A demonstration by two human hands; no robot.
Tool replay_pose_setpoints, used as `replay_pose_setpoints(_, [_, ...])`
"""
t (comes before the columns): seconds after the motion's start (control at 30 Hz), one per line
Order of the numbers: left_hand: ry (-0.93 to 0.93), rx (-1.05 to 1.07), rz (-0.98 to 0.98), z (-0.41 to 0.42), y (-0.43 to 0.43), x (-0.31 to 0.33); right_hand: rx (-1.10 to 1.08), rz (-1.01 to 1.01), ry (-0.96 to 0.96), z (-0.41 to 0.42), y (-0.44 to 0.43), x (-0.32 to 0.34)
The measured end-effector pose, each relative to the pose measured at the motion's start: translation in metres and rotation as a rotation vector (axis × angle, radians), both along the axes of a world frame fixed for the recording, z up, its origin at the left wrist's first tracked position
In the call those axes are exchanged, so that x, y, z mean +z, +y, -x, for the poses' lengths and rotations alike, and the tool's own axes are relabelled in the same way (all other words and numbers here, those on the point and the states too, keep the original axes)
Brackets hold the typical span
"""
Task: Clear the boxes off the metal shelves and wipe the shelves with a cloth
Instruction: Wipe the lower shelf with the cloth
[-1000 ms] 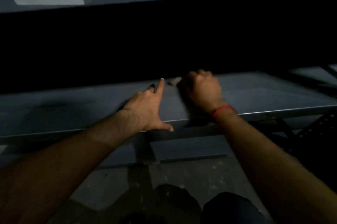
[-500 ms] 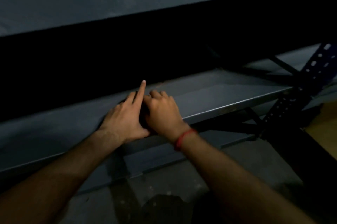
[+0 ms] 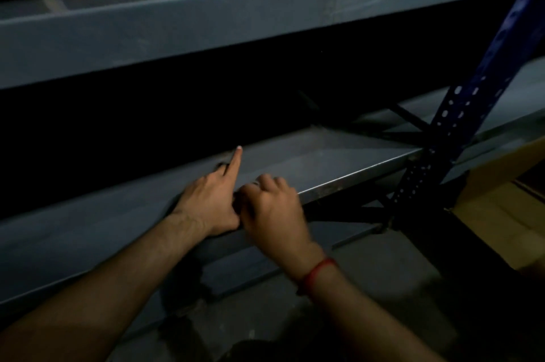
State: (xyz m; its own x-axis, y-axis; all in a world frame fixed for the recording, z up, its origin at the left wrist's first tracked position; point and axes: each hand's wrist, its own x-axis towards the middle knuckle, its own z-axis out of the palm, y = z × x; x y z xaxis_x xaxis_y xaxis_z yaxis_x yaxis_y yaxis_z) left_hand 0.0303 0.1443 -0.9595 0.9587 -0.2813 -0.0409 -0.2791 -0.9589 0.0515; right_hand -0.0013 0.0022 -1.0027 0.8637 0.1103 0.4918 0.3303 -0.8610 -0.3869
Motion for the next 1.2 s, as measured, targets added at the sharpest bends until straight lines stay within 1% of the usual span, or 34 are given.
replay_pose_setpoints(0.07, [0.01, 0.013, -0.011, -0.005, 0.0, 0.0, 0.097, -0.016, -0.055, -0.021, 0.01, 0.0])
replay_pose_setpoints(0.1, [0.023, 0.026, -0.018, -0.006, 0.0, 0.0, 0.13, 0.027, -0.082, -0.036, 0.007, -0.001])
replay_pose_setpoints(0.17, [0.035, 0.038, -0.038, -0.006, -0.001, 0.001, 0.113, 0.139, -0.081, -0.071, -0.021, -0.002])
replay_pose_setpoints(0.27, [0.05, 0.032, -0.056, -0.004, -0.007, 0.001, -0.101, 0.175, 0.039, -0.118, -0.102, 0.007])
replay_pose_setpoints(0.33, [0.04, 0.025, -0.079, -0.001, -0.011, 0.0, -0.273, 0.194, 0.132, -0.124, -0.16, 0.006])
replay_pose_setpoints(0.4, [0.021, -0.014, -0.131, 0.002, -0.021, 0.001, -0.415, 0.211, 0.092, -0.099, -0.191, 0.004])
replay_pose_setpoints(0.43, [-0.004, -0.053, -0.144, 0.002, -0.029, 0.003, -0.444, 0.203, 0.046, -0.081, -0.191, 0.004])
replay_pose_setpoints(0.5, [-0.044, -0.121, -0.148, -0.001, -0.045, 0.006, -0.411, 0.146, 0.015, -0.049, -0.166, 0.0])
replay_pose_setpoints(0.6, [-0.047, -0.083, -0.074, -0.015, -0.066, 0.003, -0.228, 0.084, 0.027, -0.028, -0.105, -0.001])
replay_pose_setpoints(0.67, [-0.016, -0.044, -0.02, -0.025, -0.076, 0.002, -0.114, 0.082, 0.012, -0.039, -0.077, 0.002])
replay_pose_setpoints(0.77, [0.0, -0.057, -0.003, -0.032, -0.088, 0.005, 0.015, 0.154, 0.015, -0.087, -0.076, 0.004])
replay_pose_setpoints(0.83, [-0.005, -0.066, 0.004, -0.037, -0.101, 0.005, -0.022, 0.242, 0.007, -0.122, -0.094, 0.004])
replay_pose_setpoints(0.87, [0.002, -0.068, 0.002, -0.039, -0.107, 0.004, -0.08, 0.258, 0.036, -0.136, -0.107, 0.009])
replay_pose_setpoints(0.9, [0.013, -0.07, 0.003, -0.039, -0.113, 0.004, -0.154, 0.259, 0.109, -0.147, -0.125, 0.014])
replay_pose_setpoints(0.97, [0.014, -0.091, -0.023, -0.039, -0.117, 0.002, -0.347, 0.189, 0.286, -0.162, -0.173, 0.02])
replay_pose_setpoints(1.0, [0.013, -0.109, -0.058, -0.039, -0.117, 0.001, -0.443, 0.162, 0.326, -0.16, -0.198, 0.019])
replay_pose_setpoints(1.03, [0.009, -0.123, -0.093, -0.04, -0.114, 0.001, -0.526, 0.158, 0.324, -0.149, -0.214, 0.019])
replay_pose_setpoints(1.1, [-0.024, -0.114, -0.115, -0.043, -0.111, 0.001, -0.569, 0.176, 0.208, -0.116, -0.219, 0.016])
replay_pose_setpoints(1.2, [-0.069, -0.104, -0.142, -0.045, -0.112, 0.005, -0.455, 0.117, 0.073, -0.062, -0.163, 0.007])
